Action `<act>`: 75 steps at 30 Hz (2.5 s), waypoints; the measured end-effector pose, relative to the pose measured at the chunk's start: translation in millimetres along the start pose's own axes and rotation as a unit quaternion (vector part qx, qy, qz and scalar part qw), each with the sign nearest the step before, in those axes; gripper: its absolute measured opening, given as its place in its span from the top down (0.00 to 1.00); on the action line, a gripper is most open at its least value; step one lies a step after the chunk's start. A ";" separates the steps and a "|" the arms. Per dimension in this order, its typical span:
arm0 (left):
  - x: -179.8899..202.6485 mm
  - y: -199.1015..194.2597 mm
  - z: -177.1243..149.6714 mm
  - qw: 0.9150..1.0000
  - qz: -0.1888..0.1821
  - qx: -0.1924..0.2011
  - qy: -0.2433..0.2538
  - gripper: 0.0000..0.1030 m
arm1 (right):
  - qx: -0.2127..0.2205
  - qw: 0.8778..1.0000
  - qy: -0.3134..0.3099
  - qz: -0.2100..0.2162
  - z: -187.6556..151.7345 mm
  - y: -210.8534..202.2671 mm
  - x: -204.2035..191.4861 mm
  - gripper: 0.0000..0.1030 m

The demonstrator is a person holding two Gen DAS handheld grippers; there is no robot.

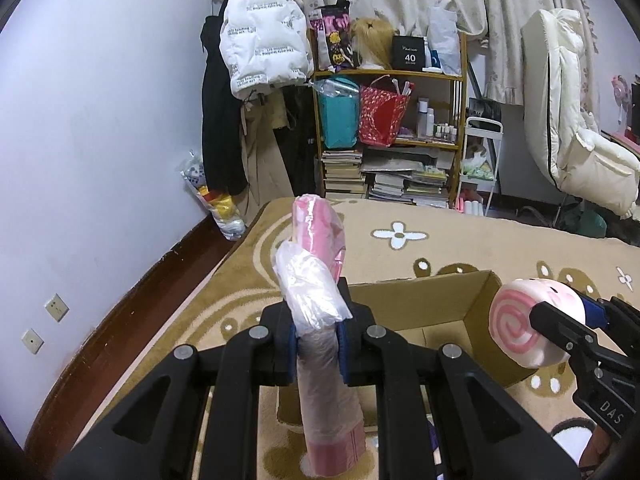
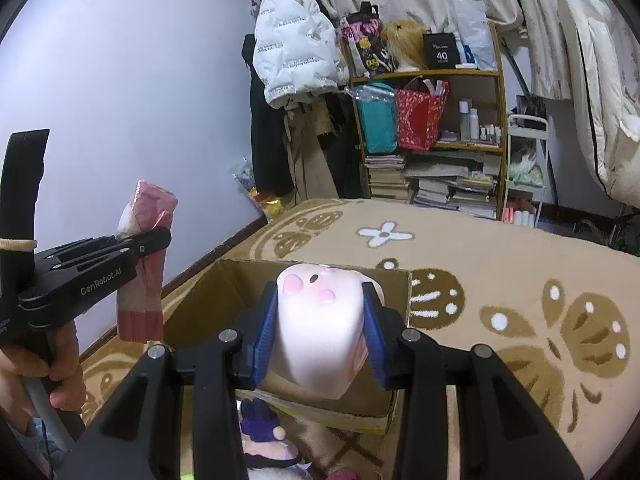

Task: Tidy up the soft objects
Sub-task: 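Lift the pink marshmallow plush and pink roll and carry both over the box, then open both tools to drop the plush and roll into the box, then move both tools back down to the remaining pile beside the box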

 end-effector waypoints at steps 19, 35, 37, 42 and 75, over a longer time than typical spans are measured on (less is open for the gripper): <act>2.9 41.5 -19.1 0.999 -0.002 -0.042 -0.007 0.77 | -0.027 1.000 -0.002 0.010 -14.7 27.6 4.7 0.26; -20.7 10.5 -8.5 0.999 0.039 -0.019 -0.023 0.04 | -0.013 0.999 0.034 -0.001 -7.9 7.0 16.7 0.09; -23.3 7.4 -9.8 0.999 0.039 -0.022 -0.031 0.02 | -0.012 0.999 0.034 -0.003 -8.2 4.8 15.9 0.09; -27.2 -1.8 -14.7 0.998 0.047 -0.027 -0.031 0.02 | -0.016 0.999 0.041 -0.003 -14.0 -3.7 13.2 0.09; -26.7 -66.3 -91.6 0.992 -0.006 -0.109 -0.063 0.01 | -0.106 0.993 0.040 0.012 -82.5 -38.3 -14.2 0.13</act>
Point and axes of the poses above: each gripper's, at about its wrist camera, not at the fingertips, and y roughly the way its jaws point, x to its right, z to its top, the point moved 10 cm from there along y, roughly the way its jaws point, and after that the axes turned 8 degrees about y, right-handed, at the moved point
